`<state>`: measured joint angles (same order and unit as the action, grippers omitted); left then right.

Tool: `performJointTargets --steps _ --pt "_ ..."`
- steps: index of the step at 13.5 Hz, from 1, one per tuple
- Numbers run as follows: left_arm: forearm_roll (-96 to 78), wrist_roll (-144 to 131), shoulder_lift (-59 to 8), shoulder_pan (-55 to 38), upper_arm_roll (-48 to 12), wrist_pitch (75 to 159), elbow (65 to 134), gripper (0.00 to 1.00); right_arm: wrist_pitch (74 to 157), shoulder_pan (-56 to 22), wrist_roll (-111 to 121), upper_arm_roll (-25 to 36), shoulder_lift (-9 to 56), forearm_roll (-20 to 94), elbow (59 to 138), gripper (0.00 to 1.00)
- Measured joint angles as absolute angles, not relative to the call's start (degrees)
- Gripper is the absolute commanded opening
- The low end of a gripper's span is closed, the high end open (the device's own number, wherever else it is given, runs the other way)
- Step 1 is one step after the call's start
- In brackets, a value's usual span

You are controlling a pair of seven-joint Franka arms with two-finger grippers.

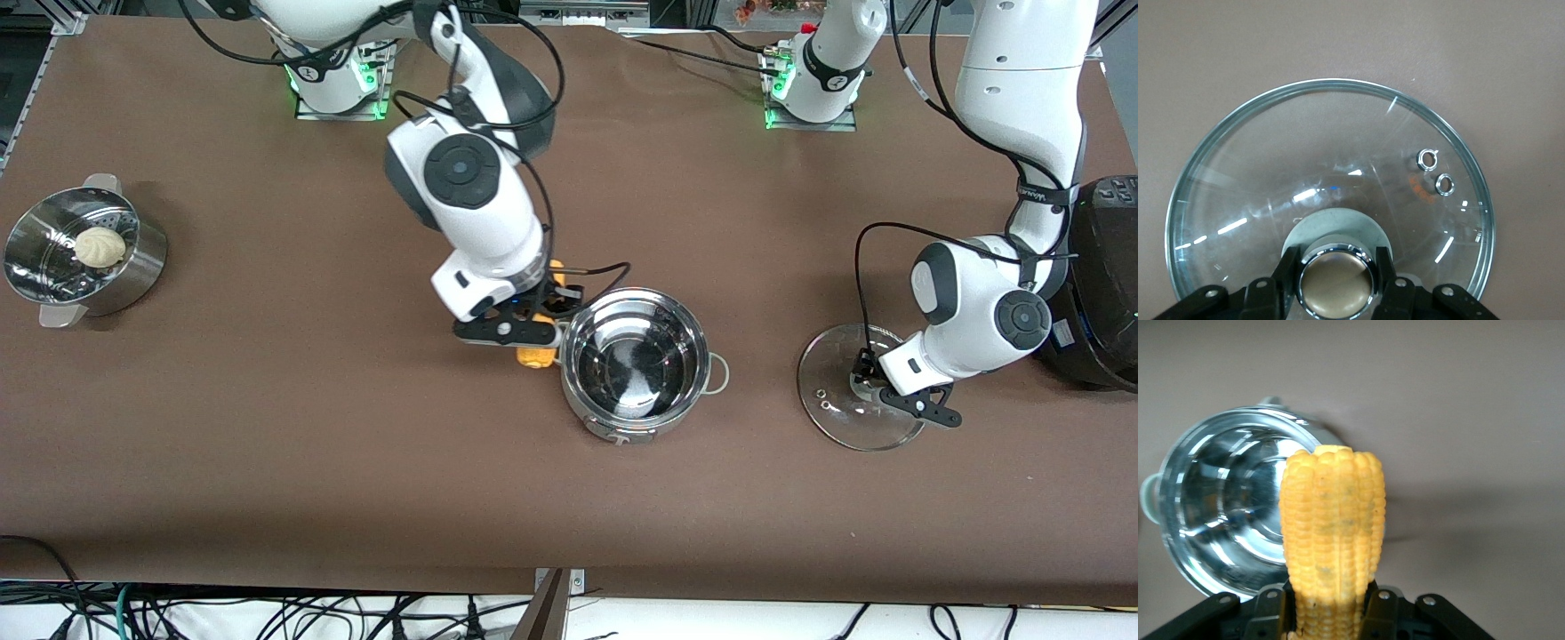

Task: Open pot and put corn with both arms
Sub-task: 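Carry the corn over the pot with the right gripper while the left gripper withdraws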

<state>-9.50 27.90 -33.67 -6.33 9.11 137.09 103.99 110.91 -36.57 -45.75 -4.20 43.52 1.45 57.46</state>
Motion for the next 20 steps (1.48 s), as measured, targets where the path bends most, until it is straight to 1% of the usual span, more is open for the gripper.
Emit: performJointTargets --steps 1,2,3,4,5,6,9,11,13,15,17,20 --pt "-9.5 27.9 -33.69 -6.37 9.12 137.11 103.99 0.15 112.74 -37.34 -46.24 -4.17 44.33 1.45 57.18 0.0" --pt "-9.5 27.9 -33.71 -6.37 9.14 137.1 103.99 0.19 114.51 -37.99 -46.8 -4.16 44.85 1.45 57.04 0.0" --pt "-9.5 27.9 -33.71 -6.37 9.15 137.1 103.99 0.27 116.26 -38.63 -47.81 -4.15 45.19 1.45 56.97 0.0" --pt "-9.5 27.9 -33.71 -6.37 9.15 137.09 104.0 0.33 118.3 -39.23 -49.16 -4.15 45.54 1.45 56.85 0.0" --pt "-9.5 27.9 -33.71 -6.38 9.16 137.08 104.0 0.57 120.39 -39.72 -50.04 -4.16 45.93 1.45 56.74 0.0" --pt "-9.51 27.89 -33.72 -6.37 9.17 137.07 104.02 1.0 122.47 -40.02 -50.56 -4.16 46.5 1.45 56.47 0.0" --pt "-9.5 27.87 -33.82 -6.4 9.27 137.06 104.73 1.0 128.18 -40.42 -50.86 -4.22 49.74 1.45 55.33 0.0" --pt "-9.5 27.86 -33.67 -6.41 9.35 137.06 105.4 1.0 130.45 -41.18 -51.02 -4.23 51.72 1.45 54.81 0.0" --pt "-9.5 27.85 -31.74 -6.42 9.47 137.05 107.72 1.0 132.45 -41.56 -51.13 -4.24 52.76 1.45 54.57 0.0" --pt "-9.5 27.85 -26.32 -6.42 9.58 136.95 112.51 1.0 133.9 -41.55 -51.1 -4.22 53.27 1.45 54.54 0.0" --pt "-9.5 27.85 -19.17 -6.42 9.63 136.84 117.23 1.0 134.16 -41.55 -50.01 -4.18 53.57 1.43 54.53 0.0" --pt "-9.38 27.85 -10.09 -6.4 9.72 135.13 119.71 1.0 134.25 -41.61 -48.06 -4.18 54.48 1.42 54.52 0.0"
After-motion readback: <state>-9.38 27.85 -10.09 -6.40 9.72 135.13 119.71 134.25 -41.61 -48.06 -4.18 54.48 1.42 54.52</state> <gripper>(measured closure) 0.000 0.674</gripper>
